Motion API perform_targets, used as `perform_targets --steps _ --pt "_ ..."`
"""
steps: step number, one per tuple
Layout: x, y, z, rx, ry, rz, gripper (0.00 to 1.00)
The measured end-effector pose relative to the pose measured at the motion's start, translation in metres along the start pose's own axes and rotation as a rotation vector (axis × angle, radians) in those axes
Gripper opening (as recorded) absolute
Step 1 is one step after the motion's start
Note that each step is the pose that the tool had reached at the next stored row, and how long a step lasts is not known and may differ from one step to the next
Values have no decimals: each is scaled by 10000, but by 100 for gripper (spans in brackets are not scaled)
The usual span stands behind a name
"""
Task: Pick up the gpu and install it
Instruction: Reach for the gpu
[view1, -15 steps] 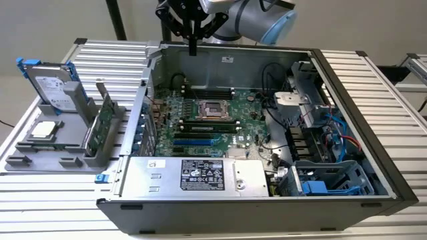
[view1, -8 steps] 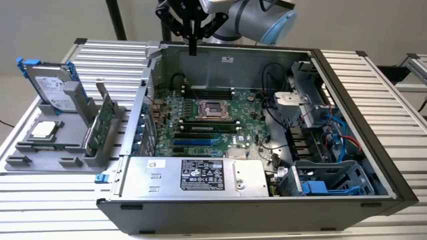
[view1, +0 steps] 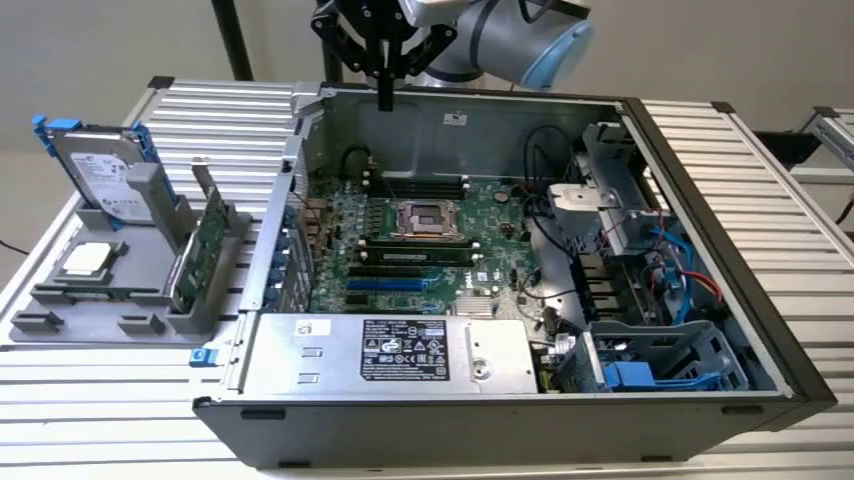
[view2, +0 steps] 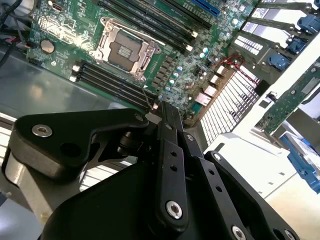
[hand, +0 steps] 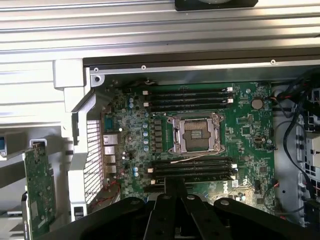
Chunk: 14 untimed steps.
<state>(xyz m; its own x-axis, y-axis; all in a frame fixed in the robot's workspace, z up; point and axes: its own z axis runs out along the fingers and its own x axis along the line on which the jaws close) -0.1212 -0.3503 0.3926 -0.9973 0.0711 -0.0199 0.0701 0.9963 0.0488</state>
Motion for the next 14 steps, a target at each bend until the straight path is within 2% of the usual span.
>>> perform_targets --steps 8,14 --pt "13 2 1 -1 -1 2 0" --pt "85 -4 -2 -1 -3 1 0"
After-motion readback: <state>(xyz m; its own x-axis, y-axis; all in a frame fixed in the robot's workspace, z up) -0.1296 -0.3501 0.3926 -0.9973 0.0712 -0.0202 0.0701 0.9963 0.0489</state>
